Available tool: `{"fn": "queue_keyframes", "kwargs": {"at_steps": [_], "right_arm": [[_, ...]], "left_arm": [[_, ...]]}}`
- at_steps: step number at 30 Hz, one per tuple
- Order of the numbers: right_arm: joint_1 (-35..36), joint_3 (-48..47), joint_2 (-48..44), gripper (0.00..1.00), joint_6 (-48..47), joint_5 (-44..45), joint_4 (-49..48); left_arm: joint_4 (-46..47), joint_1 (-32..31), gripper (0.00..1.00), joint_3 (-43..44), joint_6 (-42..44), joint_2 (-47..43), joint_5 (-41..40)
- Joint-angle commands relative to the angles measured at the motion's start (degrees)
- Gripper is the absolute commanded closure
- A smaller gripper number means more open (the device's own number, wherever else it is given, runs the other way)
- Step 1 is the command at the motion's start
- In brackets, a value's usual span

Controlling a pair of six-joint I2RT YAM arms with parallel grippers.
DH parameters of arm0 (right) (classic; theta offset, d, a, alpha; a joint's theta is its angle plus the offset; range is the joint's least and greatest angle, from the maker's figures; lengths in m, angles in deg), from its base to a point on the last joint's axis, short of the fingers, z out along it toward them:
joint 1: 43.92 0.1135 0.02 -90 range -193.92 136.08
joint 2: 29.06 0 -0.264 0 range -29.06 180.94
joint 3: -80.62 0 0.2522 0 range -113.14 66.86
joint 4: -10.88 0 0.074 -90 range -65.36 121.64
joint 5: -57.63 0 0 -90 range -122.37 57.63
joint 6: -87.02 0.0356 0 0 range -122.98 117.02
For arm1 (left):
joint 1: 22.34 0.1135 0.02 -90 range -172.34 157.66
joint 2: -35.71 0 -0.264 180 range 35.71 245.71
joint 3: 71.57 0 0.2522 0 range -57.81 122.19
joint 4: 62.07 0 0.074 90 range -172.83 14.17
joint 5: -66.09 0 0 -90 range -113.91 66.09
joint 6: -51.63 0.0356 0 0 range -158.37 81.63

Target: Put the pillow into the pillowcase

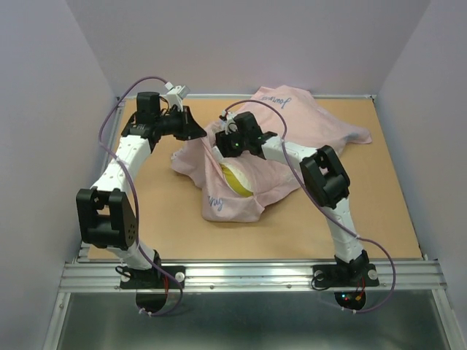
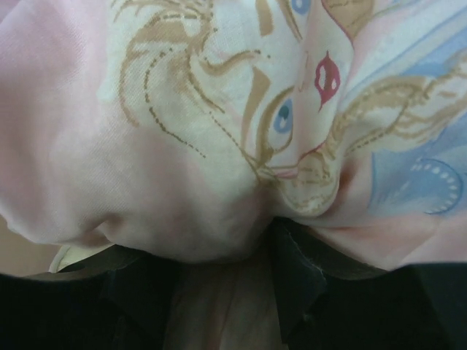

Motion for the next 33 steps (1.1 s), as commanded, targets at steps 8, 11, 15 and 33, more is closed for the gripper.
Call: {"fn": "queue_keyframes", "kwargs": {"at_steps": [8, 11, 15, 33], "right_arm": [[-4.43, -5.74, -3.95, 0.13, 2.79, -6.16, 11.22], [-7.68, -5.05, -10.53, 0.05, 2.36, -7.4, 14.73], [-8.74, 1.89, -20.2, 0.0, -0.8, -10.38, 18.43], [6.19, 14.91, -26.38, 0.0, -13.91, 1.21, 28.28]], "left_arm": [[7.59, -1.16, 1.0, -2.3, 1.2, 1.8, 0.45], [10.48, -0.9, 1.0, -5.91, 2.53, 2.41, -1.41], [11.99, -0.72, 1.0, -5.57, 3.06, 5.58, -1.94], [15.77, -0.72, 1.0, -4.95, -0.72, 7.08, -2.11]]}}
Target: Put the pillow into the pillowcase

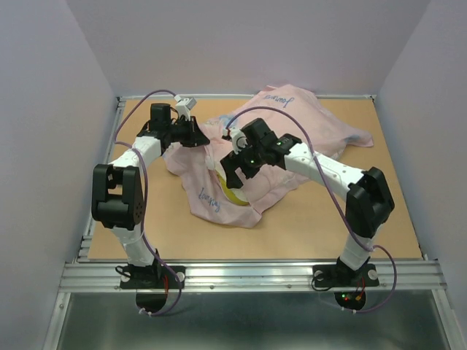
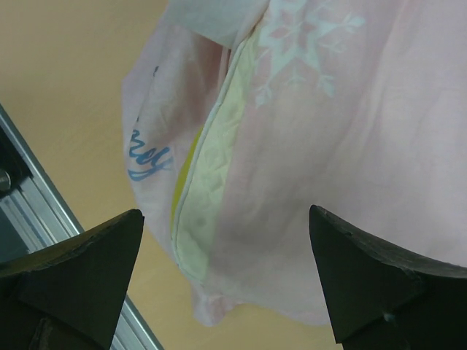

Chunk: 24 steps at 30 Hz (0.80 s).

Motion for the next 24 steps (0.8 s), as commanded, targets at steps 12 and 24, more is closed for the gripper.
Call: {"fn": "queue_keyframes", "kwargs": {"at_steps": [12, 24], "right_arm": [[3.06, -2.08, 14.45, 0.86, -0.44, 11.41, 0.33], [-10.39, -7.73, 9.53, 0.99, 34.52, -0.74, -21.78]], "left_arm": [[2.54, 0.33, 1.0, -2.66, -0.33, -6.13, 3.73], [-18.88, 0.24, 1.0, -0.73, 13.46, -10.79, 19.9]]}}
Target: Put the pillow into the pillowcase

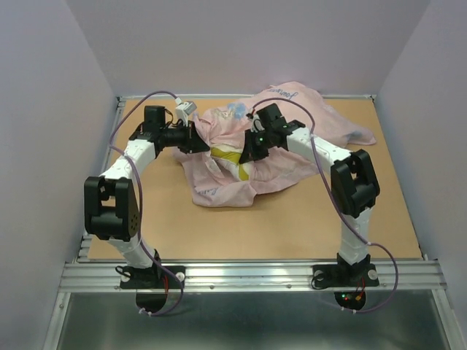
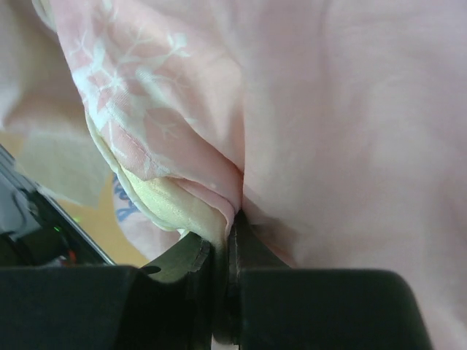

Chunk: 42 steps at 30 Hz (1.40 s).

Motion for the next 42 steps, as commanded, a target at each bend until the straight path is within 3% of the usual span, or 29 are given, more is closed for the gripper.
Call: {"fn": "queue_keyframes", "kwargs": {"at_steps": [1, 6, 11, 15, 18, 21, 28, 34, 35, 36, 37, 38, 40, 42], "right_arm": [[-1.19, 1.0, -3.15, 0.99, 15.02, 1.4, -20.55], [1.71, 4.17, 3.69, 0.99, 16.7, 13.76, -27.93], [6.37, 4.26, 12.92, 0.99, 14.95, 27.13, -30.5], [6.64, 5.67, 16.19, 0.99, 16.88, 27.68, -30.5], [6.73, 7.86, 16.2, 1.0, 17.32, 27.25, -30.41], [6.55, 10.5, 14.53, 0.99, 17.76, 26.9, -30.24], [5.85, 13.93, 7.5, 0.99, 15.48, 23.47, -29.53], [6.46, 18.14, 3.54, 0.99, 10.12, 13.11, -28.57], [6.46, 18.59, 1.54, 0.97, 8.81, 10.83, -27.43], [6.46, 18.85, 0.48, 0.89, 8.18, 7.85, -26.64], [6.46, 19.46, -2.49, 0.71, 7.13, 7.21, -25.85], [6.46, 19.91, -4.18, 0.27, 6.52, 6.86, -24.97], [6.46, 20.87, -7.78, 0.08, 4.15, 7.64, -23.74], [6.37, 20.88, -12.27, 0.06, 2.47, 10.1, -20.23]], "left_arm": [[-12.78, -0.53, 1.0, 2.07, 7.06, -4.47, 12.95], [-18.85, -0.79, 1.0, 3.73, 9.36, -5.79, 19.2], [-20.0, -1.32, 1.0, 11.62, 4.1, -4.31, 26.84], [-20.0, -1.32, 1.0, 18.84, -0.12, -2.11, 30.98], [-18.16, -0.97, 1.0, 29.36, -4.68, 0.61, 32.22], [-14.4, -0.09, 1.0, 32.65, -8.12, 2.37, 31.87], [-10.25, 3.69, 1.0, 27.12, -8.05, 1.5, 25.2], [-6.47, 3.87, 1.0, 28.08, -7.87, 0.97, 15.62], [-6.99, 3.78, 0.97, 29.65, -7.17, 1.32, 13.7], [-7.86, 3.87, 0.92, 30.36, -5.34, 2.2, 12.55], [-9.7, 3.78, 0.88, 31.15, -4.19, 2.73, 11.93], [-10.59, 3.87, 0.8, 31.07, -3.22, 3.17, 11.05], [-13.13, 3.78, 0.73, 29.85, 0.98, 4.05, 8.68], [-15.41, 3.78, 0.66, 27.57, 3.63, 4.23, 4.9]]}}
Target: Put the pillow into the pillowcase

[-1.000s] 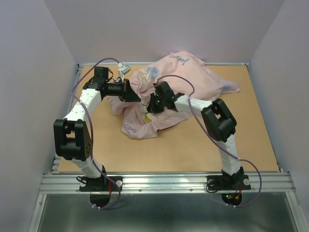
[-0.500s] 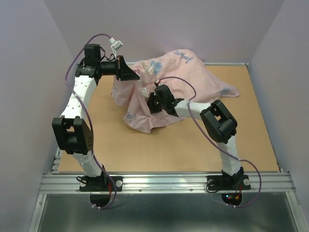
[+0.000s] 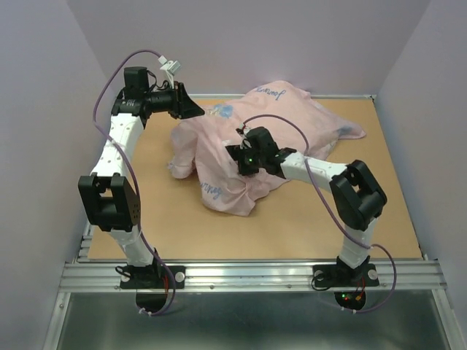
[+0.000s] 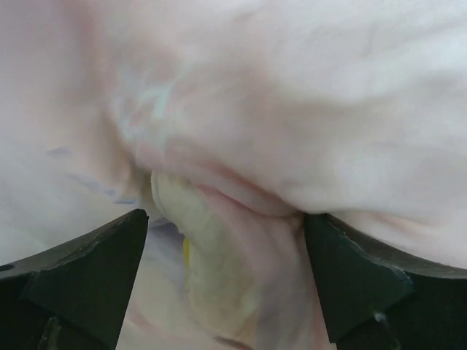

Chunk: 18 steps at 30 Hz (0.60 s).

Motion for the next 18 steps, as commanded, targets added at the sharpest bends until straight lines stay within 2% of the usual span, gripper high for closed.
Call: {"fn": "queue_keyframes", "kwargs": {"at_steps": [1, 4, 5, 7, 9, 10, 11, 12, 15, 17, 18], "right_arm": [[-0.9, 1.62, -9.67, 0.08, -8.15, 5.35, 11.49], [-0.9, 1.97, -12.76, 0.23, -11.76, 10.09, 13.71], [-0.9, 2.49, -14.07, 0.35, -13.77, 11.86, 13.8], [-0.9, 2.32, -14.35, 0.46, -17.11, 14.59, 13.89], [-0.9, 1.63, -13.74, 0.52, -18.79, 15.39, 13.89], [-0.9, 1.27, -12.86, 0.53, -19.59, 14.35, 14.06], [-0.9, 1.09, -12.16, 0.48, -21.51, 12.86, 14.15], [-0.9, 0.4, -11.63, 0.47, -22.92, 7.89, 14.94], [-0.9, -0.31, -9.08, 0.41, -25.91, 7.48, 17.31], [-0.82, -1.01, -7.32, 0.39, -27.5, 14.93, 18.1], [-0.99, -1.19, -5.84, 0.32, -27.68, 21.05, 18.28]], "left_arm": [[-3.71, -0.2, 0.64, -1.16, 8.99, -0.36, -5.71], [-4.42, -0.02, 0.64, -4.23, 10.85, -1.32, -5.64], [-3.99, 0.06, 0.66, -6.42, 11.38, -2.46, -5.02], [-1.98, 0.06, 0.68, -10.02, 10.95, -3.95, -4.15], [-1.35, 0.15, 0.68, -11.97, 11.29, -5.97, -1.68], [-1.35, 0.07, 0.67, -13.63, 11.56, -6.51, -0.89], [-1.35, -0.02, 0.64, -14.61, 11.91, -7.13, -0.89], [-1.52, -0.11, 0.6, -15.4, 12.96, -8.35, -1.76], [-3.36, -1.34, 0.51, -18.56, 16.73, -10.99, -5.27], [-4.76, -2.74, 0.48, -20.49, 22.44, -12.14, -6.94], [-5.21, -4.92, 0.44, -21.03, 24.9, -12.92, -8.52]]}}
